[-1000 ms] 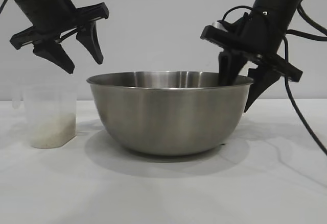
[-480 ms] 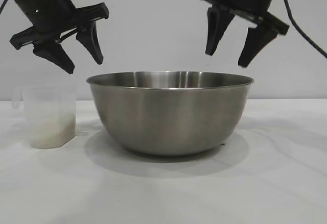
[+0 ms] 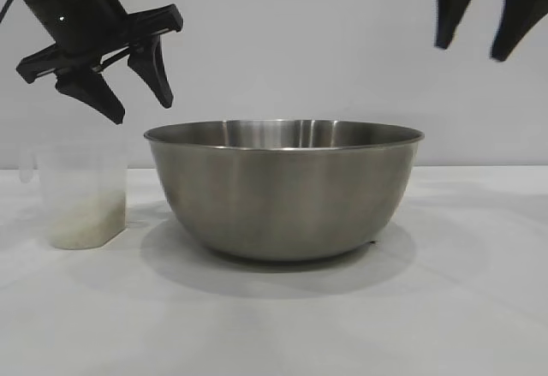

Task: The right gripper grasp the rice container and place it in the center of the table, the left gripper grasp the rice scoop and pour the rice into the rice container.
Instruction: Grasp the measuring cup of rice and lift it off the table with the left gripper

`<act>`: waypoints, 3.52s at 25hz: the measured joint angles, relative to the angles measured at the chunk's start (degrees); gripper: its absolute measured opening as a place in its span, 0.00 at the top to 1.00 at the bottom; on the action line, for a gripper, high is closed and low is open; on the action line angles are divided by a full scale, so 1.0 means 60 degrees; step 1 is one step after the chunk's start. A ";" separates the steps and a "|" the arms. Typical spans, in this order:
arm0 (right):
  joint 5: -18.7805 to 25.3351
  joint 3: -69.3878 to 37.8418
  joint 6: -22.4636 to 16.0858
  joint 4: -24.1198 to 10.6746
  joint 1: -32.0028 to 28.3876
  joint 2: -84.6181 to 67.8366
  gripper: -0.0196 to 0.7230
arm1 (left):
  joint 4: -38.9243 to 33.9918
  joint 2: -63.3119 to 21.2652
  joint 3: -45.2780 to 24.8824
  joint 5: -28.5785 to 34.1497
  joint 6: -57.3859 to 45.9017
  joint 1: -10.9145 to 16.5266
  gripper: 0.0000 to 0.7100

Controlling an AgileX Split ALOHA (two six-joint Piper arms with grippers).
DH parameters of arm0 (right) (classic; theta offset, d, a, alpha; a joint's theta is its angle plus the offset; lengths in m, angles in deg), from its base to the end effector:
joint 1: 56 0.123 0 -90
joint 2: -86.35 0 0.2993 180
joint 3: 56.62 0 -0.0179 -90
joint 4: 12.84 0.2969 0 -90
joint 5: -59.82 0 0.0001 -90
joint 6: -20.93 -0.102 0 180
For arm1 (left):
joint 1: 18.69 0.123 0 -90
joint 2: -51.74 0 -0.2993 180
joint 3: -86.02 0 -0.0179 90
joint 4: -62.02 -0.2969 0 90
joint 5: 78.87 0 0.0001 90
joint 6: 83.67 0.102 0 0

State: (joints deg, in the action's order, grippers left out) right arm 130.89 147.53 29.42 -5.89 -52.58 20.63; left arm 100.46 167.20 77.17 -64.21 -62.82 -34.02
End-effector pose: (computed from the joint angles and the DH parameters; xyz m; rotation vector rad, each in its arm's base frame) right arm 0.4513 0.0387 0.3172 -0.2626 2.7927 0.1496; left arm 0.4336 -0.1356 0.1683 0.0490 2.4060 -0.4516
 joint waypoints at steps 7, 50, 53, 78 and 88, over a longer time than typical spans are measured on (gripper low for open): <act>0.0017 -0.1959 -0.0021 -0.0197 0.0000 -0.2229 0.36 | 0.0000 0.0000 0.0000 0.0000 0.0000 0.0000 0.46; -0.0977 -1.2294 -0.0021 -0.0032 0.0000 -1.7346 0.36 | -0.0412 0.0000 0.0000 0.0197 0.0000 0.0000 0.46; -0.0976 -1.2294 -0.0021 -0.0034 0.0000 -1.7661 0.36 | -0.0651 0.0000 0.0000 0.0216 0.0000 0.0000 0.46; -0.0937 -1.2294 -0.0021 -0.0051 0.0000 -1.7967 0.36 | -0.5298 -0.4955 0.0000 0.4163 -0.2114 0.0000 0.46; -0.0937 -1.2294 -0.0021 -0.0051 0.0000 -1.7967 0.36 | -0.6529 -0.6881 -0.0948 0.5913 -0.3329 0.0000 0.46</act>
State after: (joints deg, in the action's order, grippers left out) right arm 125.26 73.76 29.30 -6.19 -52.58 -87.17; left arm 61.28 125.92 71.49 -28.73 -82.79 -34.02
